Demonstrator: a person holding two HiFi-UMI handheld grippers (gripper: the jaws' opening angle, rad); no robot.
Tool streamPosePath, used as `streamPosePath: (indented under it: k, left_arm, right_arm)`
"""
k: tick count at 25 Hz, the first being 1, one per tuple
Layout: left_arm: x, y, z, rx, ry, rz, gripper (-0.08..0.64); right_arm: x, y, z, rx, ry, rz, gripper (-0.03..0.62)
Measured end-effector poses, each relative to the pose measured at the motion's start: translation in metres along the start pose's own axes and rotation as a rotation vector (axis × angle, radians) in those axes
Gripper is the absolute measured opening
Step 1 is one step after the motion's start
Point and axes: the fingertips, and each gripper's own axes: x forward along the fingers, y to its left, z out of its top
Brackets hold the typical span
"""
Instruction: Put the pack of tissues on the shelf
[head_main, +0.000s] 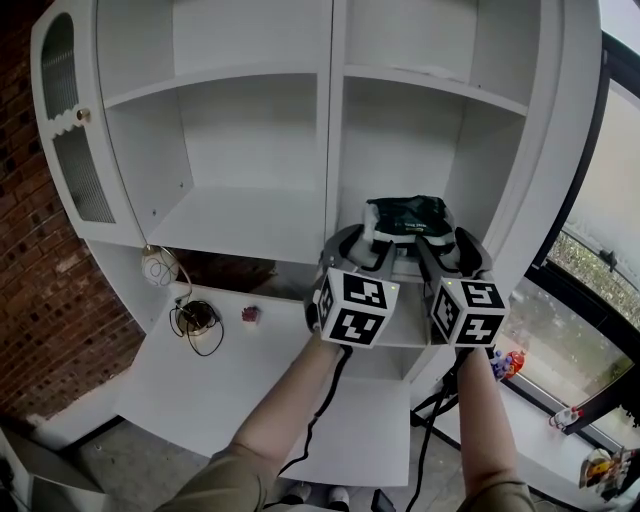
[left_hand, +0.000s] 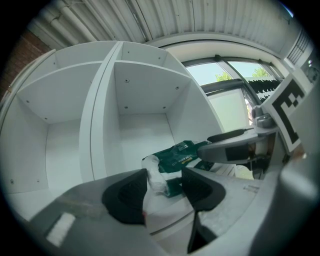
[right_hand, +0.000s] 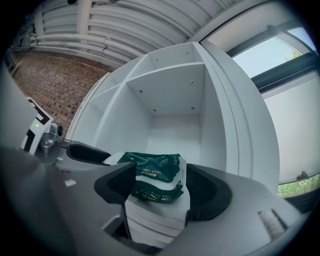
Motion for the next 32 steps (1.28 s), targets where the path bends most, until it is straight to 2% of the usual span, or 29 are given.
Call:
streamPosePath:
  k: [8, 20, 32]
  left_arm:
    - [-0.004, -0.001, 0.001, 0.002, -0.004, -0.011, 0.23]
    - [-0.02, -0.009, 0.003, -0.001, -0.051, -0.002, 0.23]
    - [-0.034, -0.02, -0.007, 0.015, -0.062, -0.004, 0.23]
  right_arm:
    - [-0.01, 0.0, -0.002, 0.014, 0.001, -0.006, 0.317]
    - [-0.037, -0.002, -0.015, 0.029, -0.008, -0.063, 0.316]
    - [-0.055, 0.007, -0.035, 0.05, 0.022, -0.061, 0.316]
